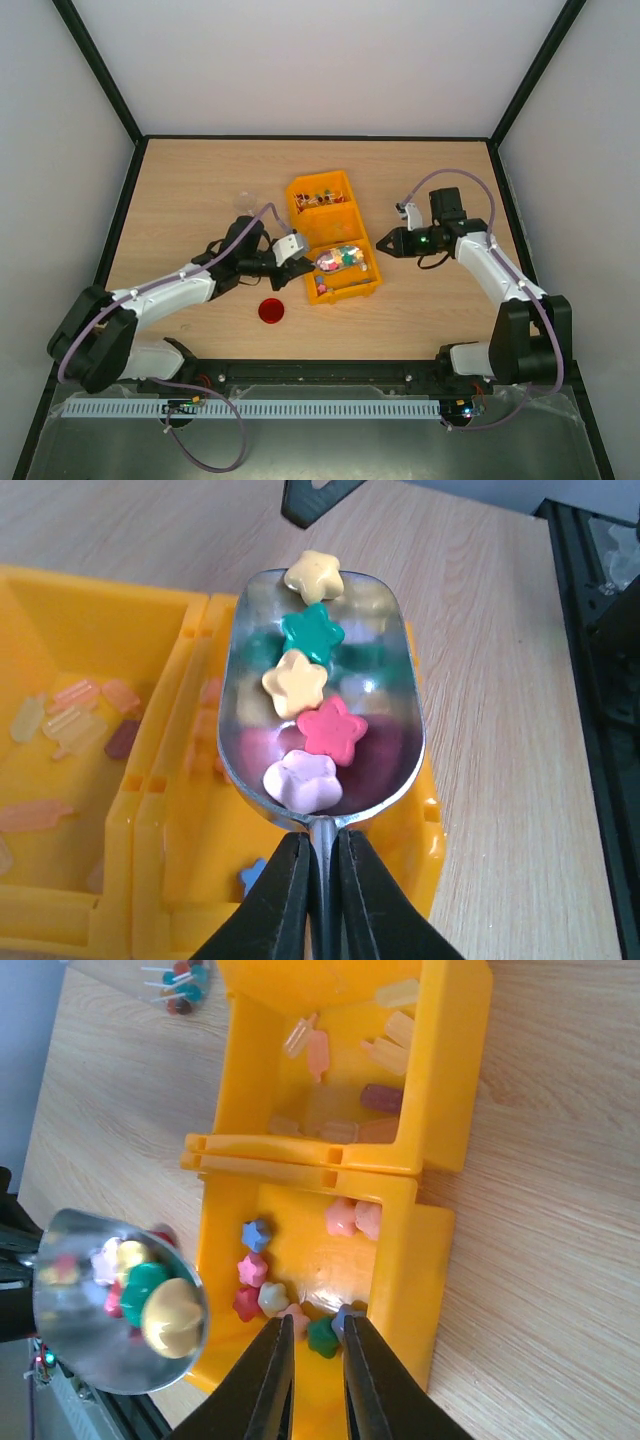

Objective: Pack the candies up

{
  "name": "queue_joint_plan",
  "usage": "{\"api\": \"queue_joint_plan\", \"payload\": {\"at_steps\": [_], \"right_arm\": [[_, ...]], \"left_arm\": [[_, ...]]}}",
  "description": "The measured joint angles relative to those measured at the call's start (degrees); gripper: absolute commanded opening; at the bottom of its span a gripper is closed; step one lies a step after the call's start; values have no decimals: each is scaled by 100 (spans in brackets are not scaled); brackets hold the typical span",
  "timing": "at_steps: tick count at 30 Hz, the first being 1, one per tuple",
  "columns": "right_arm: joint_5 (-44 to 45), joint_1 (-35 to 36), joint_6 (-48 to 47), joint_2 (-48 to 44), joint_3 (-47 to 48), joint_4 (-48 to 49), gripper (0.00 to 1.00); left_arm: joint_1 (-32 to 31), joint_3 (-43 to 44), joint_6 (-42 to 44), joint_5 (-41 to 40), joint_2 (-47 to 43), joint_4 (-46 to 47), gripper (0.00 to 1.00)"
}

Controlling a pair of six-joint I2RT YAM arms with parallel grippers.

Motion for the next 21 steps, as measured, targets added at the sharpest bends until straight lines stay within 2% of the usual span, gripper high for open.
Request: {"api": "queue_joint_plan", "payload": {"at_steps": [8,14,21], "right_arm": [[-138,-2,173,-22,57,203,28],[-245,-2,278,-22,138,389,38],[-372,-2,413,-15,201,686,48]], "left_arm": [[212,-7,-216,245,-487,-114,2],[680,293,-46,501,-914,-1016,2],[1672,1078,452,826,-1115,-2430,2]]}}
